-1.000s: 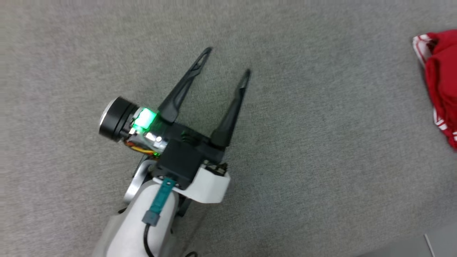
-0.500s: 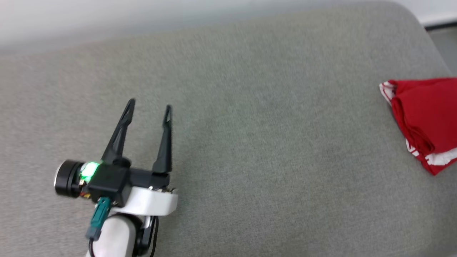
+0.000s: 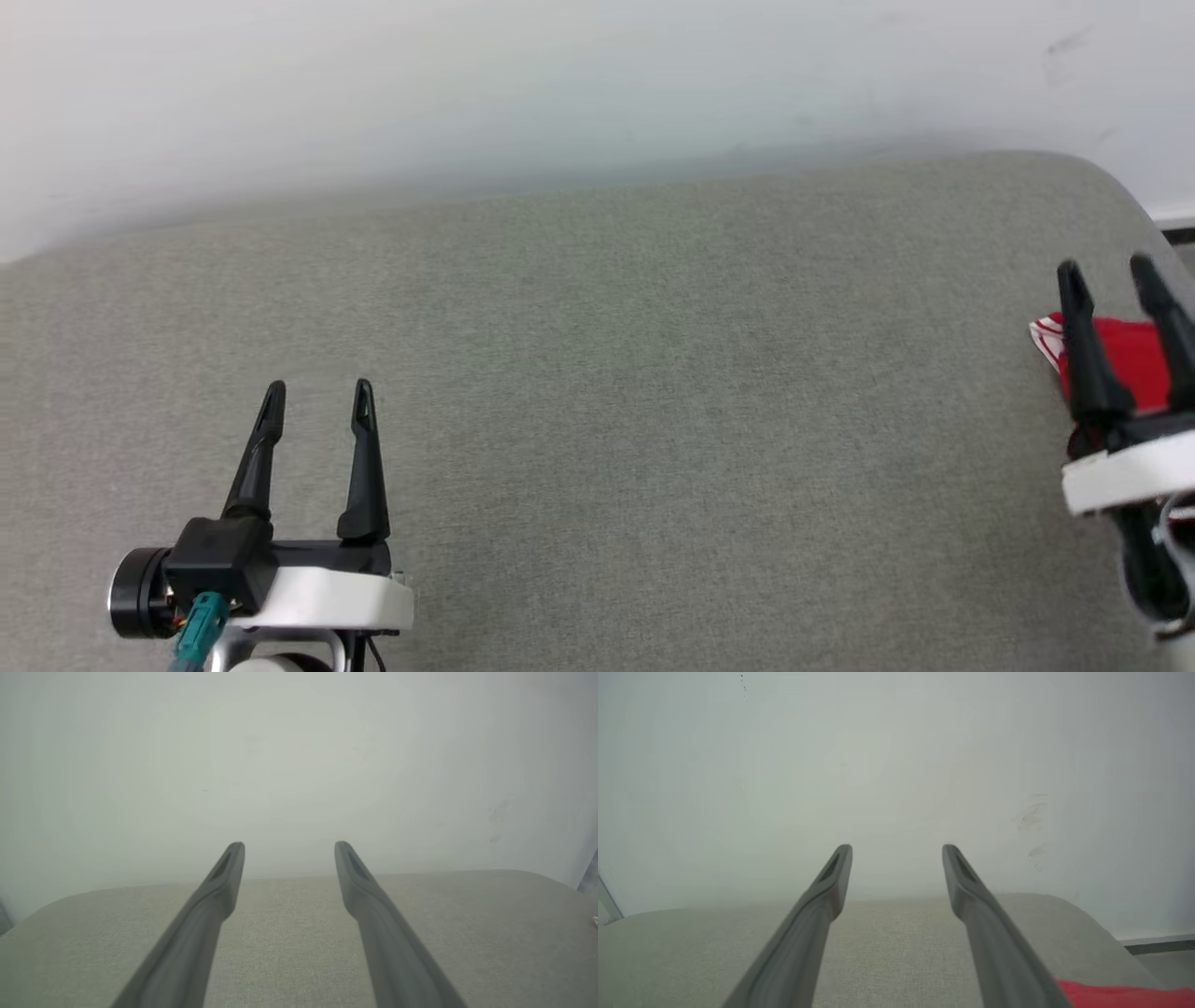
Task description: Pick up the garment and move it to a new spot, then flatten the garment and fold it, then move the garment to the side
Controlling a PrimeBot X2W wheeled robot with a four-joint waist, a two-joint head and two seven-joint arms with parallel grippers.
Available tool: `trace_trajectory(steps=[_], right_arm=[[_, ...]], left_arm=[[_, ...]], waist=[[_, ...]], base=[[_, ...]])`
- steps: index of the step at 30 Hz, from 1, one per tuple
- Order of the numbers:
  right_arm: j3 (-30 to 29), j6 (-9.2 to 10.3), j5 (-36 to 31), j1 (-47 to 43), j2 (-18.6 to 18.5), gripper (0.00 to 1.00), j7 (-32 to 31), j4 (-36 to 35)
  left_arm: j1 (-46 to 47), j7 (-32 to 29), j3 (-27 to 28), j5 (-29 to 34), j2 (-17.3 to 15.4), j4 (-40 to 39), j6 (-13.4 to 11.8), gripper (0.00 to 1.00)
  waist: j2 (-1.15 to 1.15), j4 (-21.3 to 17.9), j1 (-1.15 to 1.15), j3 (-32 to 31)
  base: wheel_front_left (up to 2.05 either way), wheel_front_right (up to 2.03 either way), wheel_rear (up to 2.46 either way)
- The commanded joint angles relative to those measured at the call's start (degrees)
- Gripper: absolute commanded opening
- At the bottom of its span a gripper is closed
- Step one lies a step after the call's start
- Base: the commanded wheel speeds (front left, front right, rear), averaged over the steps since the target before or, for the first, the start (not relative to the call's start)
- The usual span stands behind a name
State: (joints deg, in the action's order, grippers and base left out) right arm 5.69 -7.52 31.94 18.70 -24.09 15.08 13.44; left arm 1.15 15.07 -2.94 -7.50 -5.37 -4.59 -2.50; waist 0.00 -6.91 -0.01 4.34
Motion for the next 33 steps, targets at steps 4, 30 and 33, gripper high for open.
trace_trajectory(steps=[4,30,33], right_arm=[[-6.0,0.06,-3.6,-8.5,7.9,1.00,0.1,-6.1],[-5.9,0.06,-14.7,-20.1,19.4,1.00,0.1,-11.4],[-5.7,0.06,-14.8,-20.0,19.4,1.00,0.1,-11.4]], left_arm=[[-1.8,0.1,2.1,-0.6,1.0,0.1,1.6,1.00],[-5.9,0.1,5.0,1.0,2.5,7.1,6.9,1.00],[-6.0,0.1,4.9,0.6,2.5,7.3,6.6,1.00]], waist=[[0.00,2.1,0.01,-1.5],[0.00,4.2,0.01,-3.5],[0.00,4.2,0.01,-3.6]], base=[[0.00,0.00,0.00],[0.00,0.00,0.00],[0.00,0.00,0.00]])
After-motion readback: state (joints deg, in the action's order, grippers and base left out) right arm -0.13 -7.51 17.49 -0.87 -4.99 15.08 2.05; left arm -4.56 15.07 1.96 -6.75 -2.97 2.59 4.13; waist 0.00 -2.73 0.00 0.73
